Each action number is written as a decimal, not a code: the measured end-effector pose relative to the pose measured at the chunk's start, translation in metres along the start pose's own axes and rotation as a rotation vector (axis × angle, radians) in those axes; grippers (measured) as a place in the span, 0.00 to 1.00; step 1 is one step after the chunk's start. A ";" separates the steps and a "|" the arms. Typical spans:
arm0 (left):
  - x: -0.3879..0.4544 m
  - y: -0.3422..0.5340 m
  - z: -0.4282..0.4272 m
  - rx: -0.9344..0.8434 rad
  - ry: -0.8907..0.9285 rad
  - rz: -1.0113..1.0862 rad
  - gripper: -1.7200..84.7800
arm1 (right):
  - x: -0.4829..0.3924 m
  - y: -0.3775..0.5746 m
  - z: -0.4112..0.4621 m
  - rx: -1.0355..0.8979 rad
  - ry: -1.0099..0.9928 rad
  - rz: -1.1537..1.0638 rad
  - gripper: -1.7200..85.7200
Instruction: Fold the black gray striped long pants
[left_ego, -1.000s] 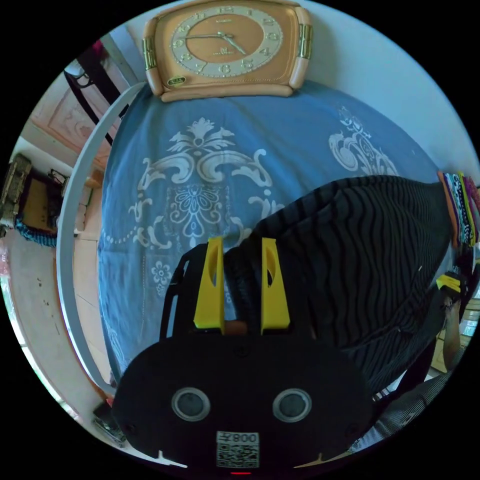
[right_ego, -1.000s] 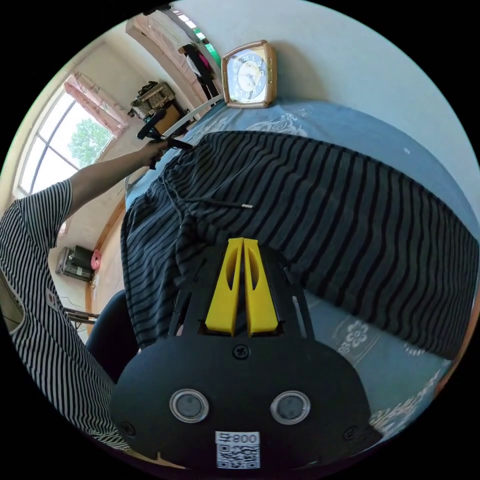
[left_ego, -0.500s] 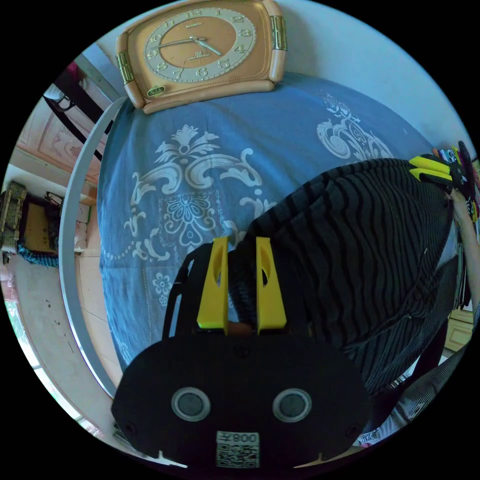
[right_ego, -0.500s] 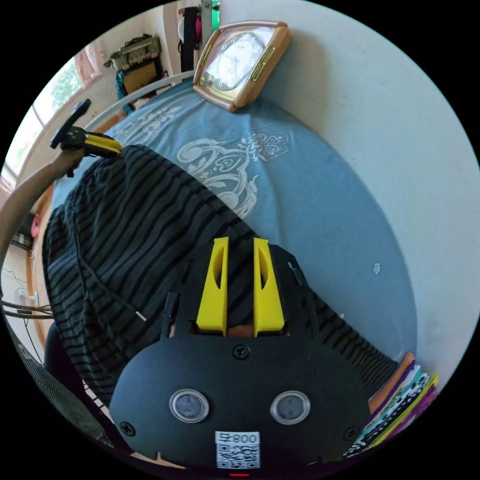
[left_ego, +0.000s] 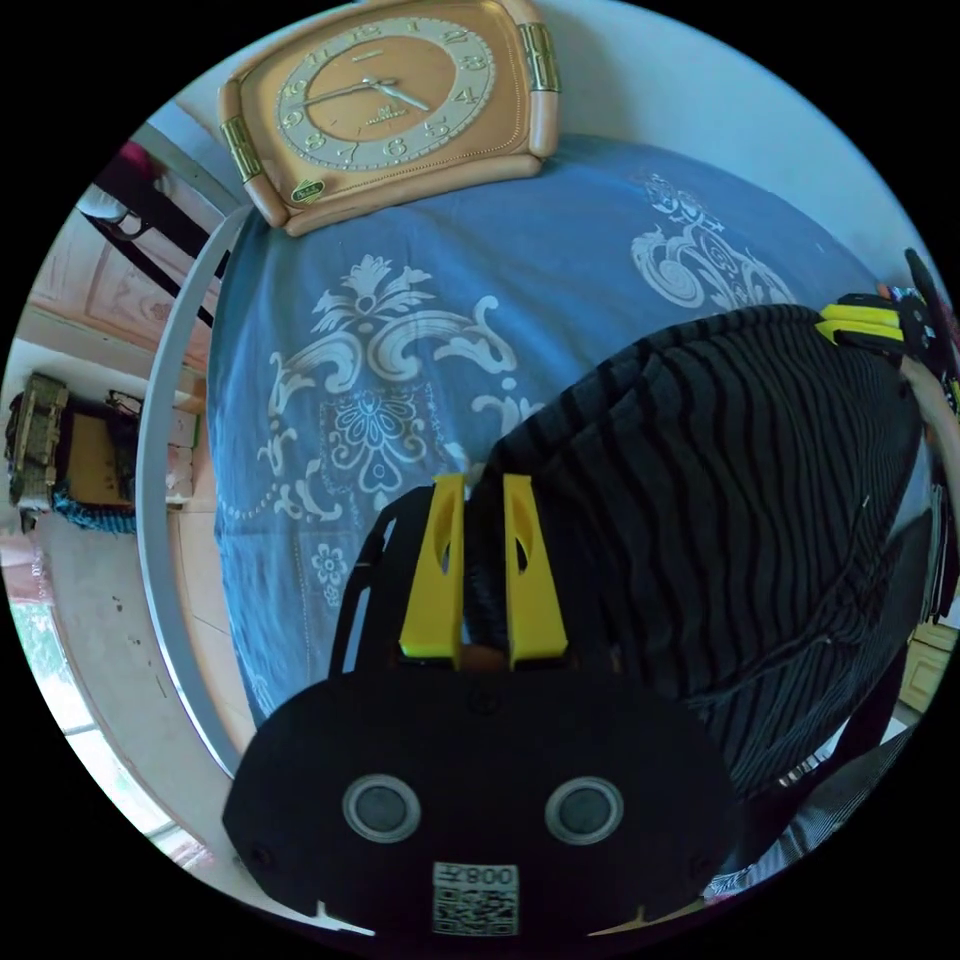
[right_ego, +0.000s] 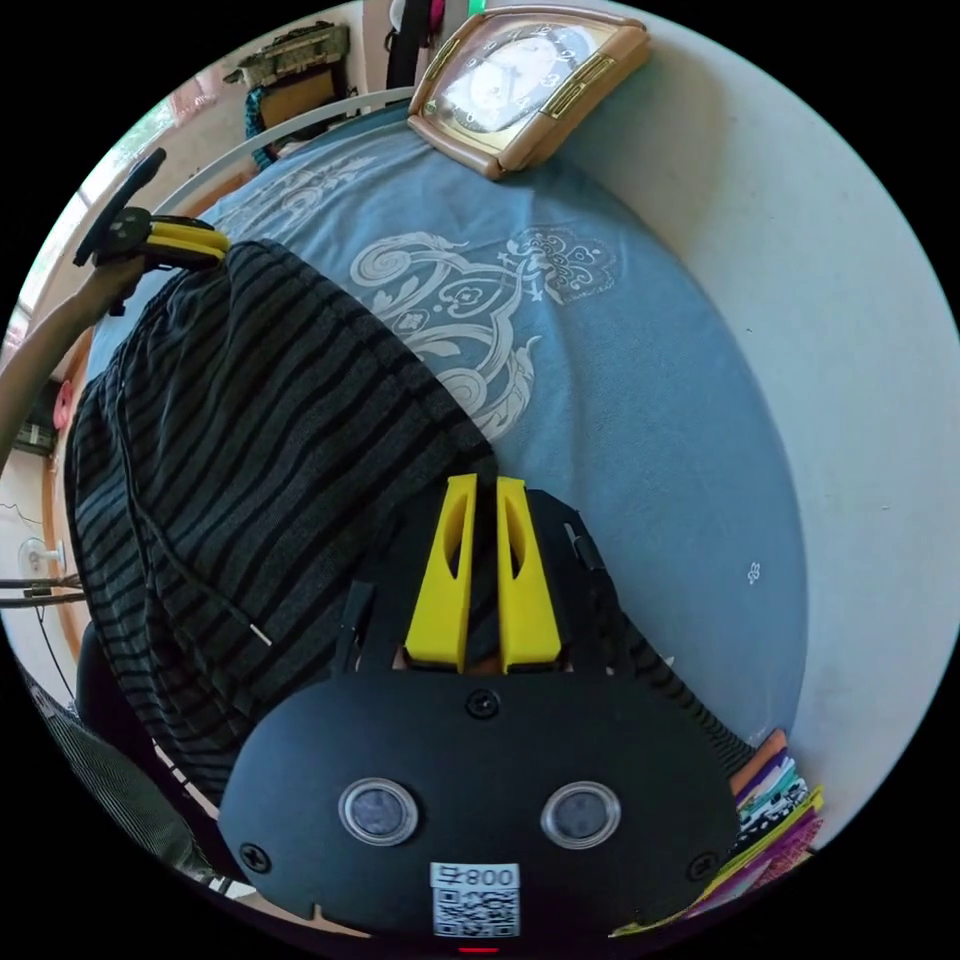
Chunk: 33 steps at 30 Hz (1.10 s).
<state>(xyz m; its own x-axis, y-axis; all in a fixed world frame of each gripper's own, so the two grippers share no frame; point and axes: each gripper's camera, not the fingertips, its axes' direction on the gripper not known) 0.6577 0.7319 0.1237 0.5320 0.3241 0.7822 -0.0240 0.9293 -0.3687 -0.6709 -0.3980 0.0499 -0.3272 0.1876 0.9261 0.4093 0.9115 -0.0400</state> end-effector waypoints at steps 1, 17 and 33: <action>0.002 0.003 -0.002 -0.006 -0.024 -0.011 0.08 | -0.008 -0.001 -0.004 -0.018 0.031 -0.005 0.05; -0.007 0.145 -0.107 0.203 0.014 -0.103 0.03 | -0.070 0.082 -0.137 0.119 -0.004 0.062 0.03; 0.039 0.343 -0.129 0.121 0.043 -0.004 0.03 | -0.242 0.225 -0.203 0.161 -0.121 0.027 0.03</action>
<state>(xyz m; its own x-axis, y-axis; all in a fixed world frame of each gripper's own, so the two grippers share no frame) 0.7793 1.0404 -0.0367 0.5680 0.3151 0.7603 -0.1222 0.9459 -0.3007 -0.3270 -0.3126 -0.1067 -0.4217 0.2461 0.8727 0.2810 0.9505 -0.1323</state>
